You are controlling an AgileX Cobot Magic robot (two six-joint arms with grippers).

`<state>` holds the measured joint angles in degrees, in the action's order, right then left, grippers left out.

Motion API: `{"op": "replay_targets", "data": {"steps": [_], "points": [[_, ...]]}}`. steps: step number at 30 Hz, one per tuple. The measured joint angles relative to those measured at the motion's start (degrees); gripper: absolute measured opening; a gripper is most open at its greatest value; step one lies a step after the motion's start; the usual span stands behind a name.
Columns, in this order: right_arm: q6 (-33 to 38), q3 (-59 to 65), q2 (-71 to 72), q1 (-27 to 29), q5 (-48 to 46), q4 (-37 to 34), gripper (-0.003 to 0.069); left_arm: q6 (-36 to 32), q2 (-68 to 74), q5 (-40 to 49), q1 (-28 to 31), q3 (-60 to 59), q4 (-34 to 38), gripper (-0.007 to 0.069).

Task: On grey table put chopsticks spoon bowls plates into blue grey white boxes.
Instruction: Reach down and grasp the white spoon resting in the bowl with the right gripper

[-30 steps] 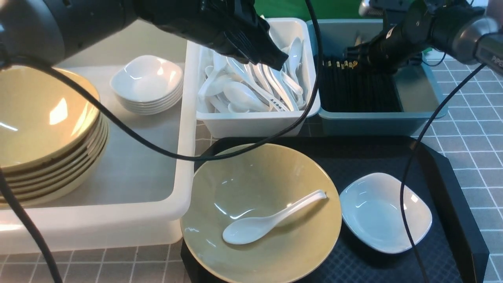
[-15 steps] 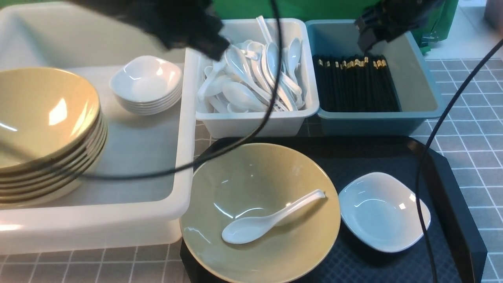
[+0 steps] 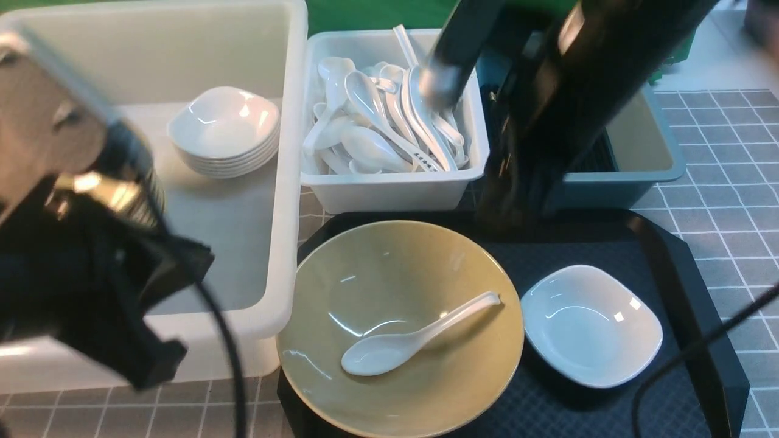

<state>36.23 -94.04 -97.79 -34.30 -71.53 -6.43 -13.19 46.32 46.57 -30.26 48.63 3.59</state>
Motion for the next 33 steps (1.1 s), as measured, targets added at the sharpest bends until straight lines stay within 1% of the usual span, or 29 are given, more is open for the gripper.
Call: {"op": "replay_targets", "data": {"steps": [1,2,4,8,16,19,22,25,26,27,28,30,33], "points": [[1.33,0.86,0.0,-0.85,0.0,0.0,0.0465,0.06,-1.0,-0.99,0.0,-1.03,0.8,-0.0011],[4.67,2.52,-0.52,-2.93,0.07,0.0,0.0465,0.12,-2.28,-2.44,0.0,-2.37,1.68,-0.0011],[7.91,3.19,-1.66,-4.85,0.07,0.0,0.0465,0.12,-3.7,-4.24,0.0,-4.05,3.45,-0.0011],[12.99,3.27,-5.53,-6.44,1.12,0.0,0.0465,0.12,-4.7,-6.65,0.0,-6.62,6.09,-0.0011],[18.39,3.27,-14.22,-6.45,2.47,1.6,0.0465,0.12,-4.7,-6.83,0.0,-9.71,8.65,-0.0011],[18.97,3.27,-16.88,-6.45,3.66,2.67,0.0463,0.12,-4.7,-6.47,0.0,-10.06,9.02,-0.0011],[18.69,3.27,-18.43,-6.45,4.53,3.85,0.0443,0.12,-4.7,-6.42,0.0,-10.06,9.15,-0.0011],[16.14,3.27,-19.3,-6.45,5.48,5.39,0.0323,0.12,-4.7,-6.42,0.0,-10.06,9.15,-0.0011],[16.03,3.27,-19.3,-6.45,5.48,5.4,0.0302,0.12,-4.7,-6.42,0.0,-10.06,9.15,-0.0011],[15.61,3.21,-19.3,-6.45,5.41,5.65,0.0221,0.12,-4.7,-6.42,0.0,-10.06,9.15,-0.0011],[15.53,3.05,-19.3,-6.45,5.15,5.87,0.016,0.12,-4.7,-6.42,0.0,-10.06,9.15,-0.0011],[14.95,2.32,-19.23,-6.45,4.55,6.0,0.0129,0.12,-4.7,-6.53,0.0,-10.06,9.15,-0.0011],[14.12,0.14,-18.53,-6.49,3.69,6.43,0.0131,1.02,-4.7,-7.39,0.0,-10.06,9.61,-0.0011]]}}
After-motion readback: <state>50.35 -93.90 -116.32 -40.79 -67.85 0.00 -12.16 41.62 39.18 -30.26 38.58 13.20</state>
